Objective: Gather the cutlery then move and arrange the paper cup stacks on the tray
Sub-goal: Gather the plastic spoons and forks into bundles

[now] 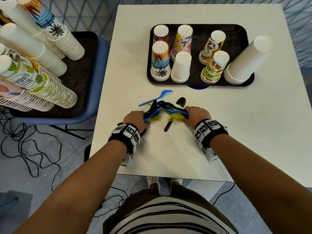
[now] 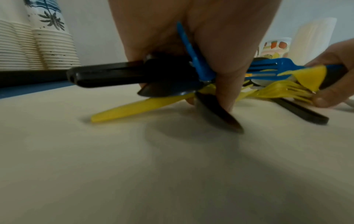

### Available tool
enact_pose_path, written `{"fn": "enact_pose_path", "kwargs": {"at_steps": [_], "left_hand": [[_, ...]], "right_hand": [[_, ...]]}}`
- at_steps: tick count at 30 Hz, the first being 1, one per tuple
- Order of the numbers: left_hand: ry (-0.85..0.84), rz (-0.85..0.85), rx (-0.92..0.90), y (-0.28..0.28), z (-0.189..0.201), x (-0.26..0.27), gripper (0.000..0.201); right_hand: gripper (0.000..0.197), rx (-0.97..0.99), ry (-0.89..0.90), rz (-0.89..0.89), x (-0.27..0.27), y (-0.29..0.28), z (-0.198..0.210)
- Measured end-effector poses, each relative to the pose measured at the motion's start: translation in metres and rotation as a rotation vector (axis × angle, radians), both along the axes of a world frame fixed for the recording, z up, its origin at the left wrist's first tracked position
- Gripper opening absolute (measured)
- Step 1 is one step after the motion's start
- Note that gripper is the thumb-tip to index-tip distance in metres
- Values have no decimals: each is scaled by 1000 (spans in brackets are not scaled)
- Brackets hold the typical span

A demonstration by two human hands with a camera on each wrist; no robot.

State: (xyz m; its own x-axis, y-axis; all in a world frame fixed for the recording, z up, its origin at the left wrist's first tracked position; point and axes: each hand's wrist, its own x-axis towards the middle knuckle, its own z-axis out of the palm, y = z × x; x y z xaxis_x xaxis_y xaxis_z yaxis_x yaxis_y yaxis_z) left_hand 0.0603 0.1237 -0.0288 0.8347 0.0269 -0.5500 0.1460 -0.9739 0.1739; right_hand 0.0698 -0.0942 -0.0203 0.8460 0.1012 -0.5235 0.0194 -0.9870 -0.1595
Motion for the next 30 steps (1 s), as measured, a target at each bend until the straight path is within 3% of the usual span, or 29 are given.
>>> {"fn": "enact_pose_path", "kwargs": {"at_steps": [8,13,16,20,24,30], "left_hand": [[-85,84,-109,-6,10,5,22],[-205,60,-431,-19,6,6,32],[-254,22,-515,-30,6,7,41],[-222,-65,-441,-47,8,18,40],[-152,-127,-267,-62,4,28,25],[-178,-401,1,-68,2,33,26]], "right_hand": [[38,55,-62,-124,-2,-7,5],[36,178,-66,-229,-2,-9,17],[37,221,-60,-291,-4,-13,21],[38,170,-81,-345,-10,-25,24],[35,134,-34,-364,-16,-40,17],[28,171,-29,-431,-20,-50,11]]}}
